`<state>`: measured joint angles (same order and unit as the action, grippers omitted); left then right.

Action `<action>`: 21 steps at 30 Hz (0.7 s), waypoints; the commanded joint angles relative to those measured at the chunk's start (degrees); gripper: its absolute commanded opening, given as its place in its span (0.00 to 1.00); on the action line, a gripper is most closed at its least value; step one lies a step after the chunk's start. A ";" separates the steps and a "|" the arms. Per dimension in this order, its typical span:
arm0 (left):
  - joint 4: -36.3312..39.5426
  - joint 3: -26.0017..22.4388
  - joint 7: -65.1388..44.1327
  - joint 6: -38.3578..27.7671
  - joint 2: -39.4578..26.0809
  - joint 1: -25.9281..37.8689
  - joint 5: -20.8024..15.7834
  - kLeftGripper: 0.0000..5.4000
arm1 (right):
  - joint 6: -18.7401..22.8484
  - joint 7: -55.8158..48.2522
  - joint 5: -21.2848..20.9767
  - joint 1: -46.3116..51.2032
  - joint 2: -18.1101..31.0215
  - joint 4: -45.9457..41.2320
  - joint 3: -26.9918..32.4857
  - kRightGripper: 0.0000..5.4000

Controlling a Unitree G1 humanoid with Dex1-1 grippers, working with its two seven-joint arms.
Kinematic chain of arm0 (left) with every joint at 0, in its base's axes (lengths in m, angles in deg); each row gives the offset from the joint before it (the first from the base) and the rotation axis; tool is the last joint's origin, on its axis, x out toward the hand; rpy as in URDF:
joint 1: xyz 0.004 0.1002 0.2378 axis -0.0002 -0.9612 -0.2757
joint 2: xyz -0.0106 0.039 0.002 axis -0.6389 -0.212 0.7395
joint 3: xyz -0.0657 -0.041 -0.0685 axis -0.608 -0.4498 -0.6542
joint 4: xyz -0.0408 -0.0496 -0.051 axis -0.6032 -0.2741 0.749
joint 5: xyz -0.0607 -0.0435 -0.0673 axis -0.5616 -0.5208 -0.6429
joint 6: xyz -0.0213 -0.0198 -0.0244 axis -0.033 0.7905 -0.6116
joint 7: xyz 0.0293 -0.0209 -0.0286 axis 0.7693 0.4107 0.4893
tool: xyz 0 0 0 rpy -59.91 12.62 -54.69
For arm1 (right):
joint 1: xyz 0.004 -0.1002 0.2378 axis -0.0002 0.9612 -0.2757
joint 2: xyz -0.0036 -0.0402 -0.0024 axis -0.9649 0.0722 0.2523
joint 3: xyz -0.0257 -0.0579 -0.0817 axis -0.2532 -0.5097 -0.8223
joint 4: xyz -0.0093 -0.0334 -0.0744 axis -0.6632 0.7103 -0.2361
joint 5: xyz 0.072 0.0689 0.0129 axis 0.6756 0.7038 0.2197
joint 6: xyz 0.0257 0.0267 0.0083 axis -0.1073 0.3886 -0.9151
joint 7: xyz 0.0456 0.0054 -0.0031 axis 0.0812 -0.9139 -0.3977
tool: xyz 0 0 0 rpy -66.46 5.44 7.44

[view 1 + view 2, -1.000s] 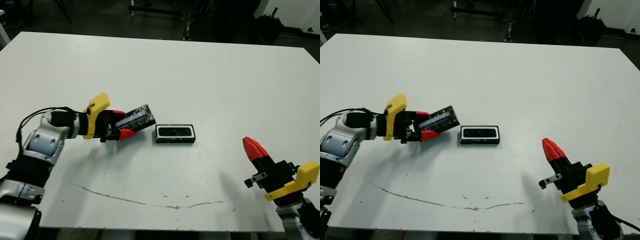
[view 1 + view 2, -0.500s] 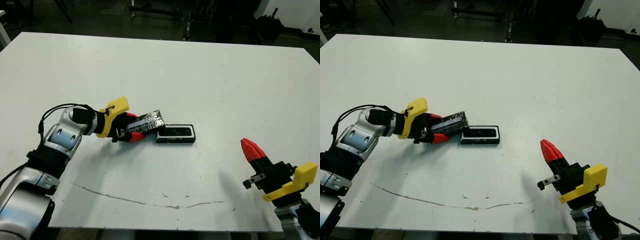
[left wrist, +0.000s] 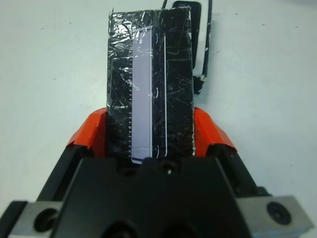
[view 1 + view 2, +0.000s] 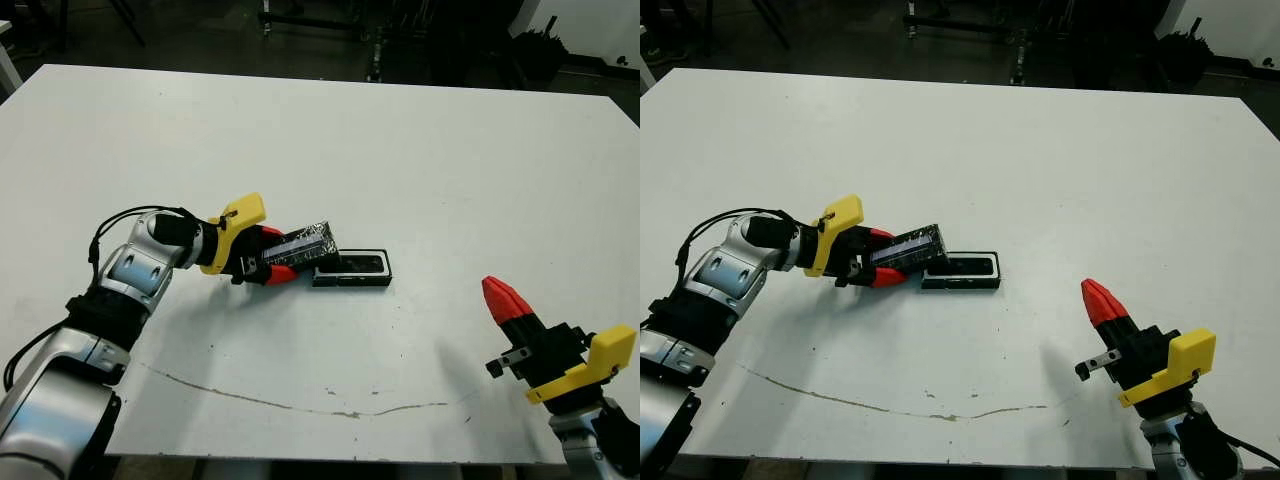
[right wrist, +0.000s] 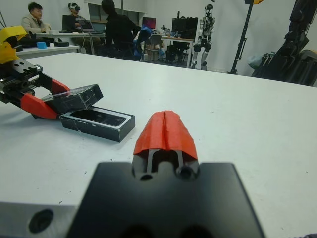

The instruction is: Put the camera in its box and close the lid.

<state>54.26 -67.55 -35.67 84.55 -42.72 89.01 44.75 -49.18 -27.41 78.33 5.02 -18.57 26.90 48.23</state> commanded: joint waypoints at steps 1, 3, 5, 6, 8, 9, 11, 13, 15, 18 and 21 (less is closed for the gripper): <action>-1.91 1.22 -1.89 0.37 1.72 -0.72 0.25 0.59 | -0.46 0.20 0.02 0.57 0.01 0.20 0.16 0.00; -3.04 0.86 -3.17 1.12 2.49 -0.40 -0.65 0.58 | -0.50 0.32 -0.17 0.68 0.08 0.13 0.16 0.00; -4.42 0.38 -4.84 2.46 3.21 0.07 -1.90 0.58 | -0.31 0.64 -0.26 0.81 -0.02 -0.01 0.15 0.00; -4.69 0.23 -5.48 3.22 3.38 0.28 -2.35 0.58 | -0.33 0.61 -0.15 0.82 -0.07 0.00 0.13 0.00; -4.82 -0.04 -6.75 5.22 3.55 0.68 -3.23 0.58 | -0.33 0.52 -0.09 0.80 -0.04 0.05 0.06 0.00; -5.00 -0.10 -7.32 5.67 3.61 0.86 -3.48 0.58 | -0.32 0.50 -0.08 0.79 -0.04 0.08 0.02 0.00; -5.26 -0.09 -8.09 5.15 3.66 1.03 -3.59 0.58 | -0.64 0.46 -0.28 0.75 -0.07 0.21 -0.04 0.00; -5.78 0.12 -8.00 4.39 3.72 1.20 -3.10 0.58 | -1.08 0.27 -0.13 0.68 -0.23 0.50 -0.07 0.00; -7.17 0.39 -7.49 4.19 4.20 1.59 -2.53 0.58 | -1.17 0.40 -0.18 0.77 -0.31 0.47 -0.13 0.00; -10.27 1.00 -6.92 4.13 5.33 2.60 -1.51 0.58 | -0.94 0.38 -0.06 0.97 -0.20 0.23 -0.17 0.00; -13.35 1.72 -5.30 1.53 6.91 3.18 0.11 0.58 | -1.54 0.56 -0.69 1.12 -0.22 0.32 -0.12 0.00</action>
<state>43.71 -68.09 -41.56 86.15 -37.61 93.86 42.39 -49.89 -27.34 78.05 5.89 -18.73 27.02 47.93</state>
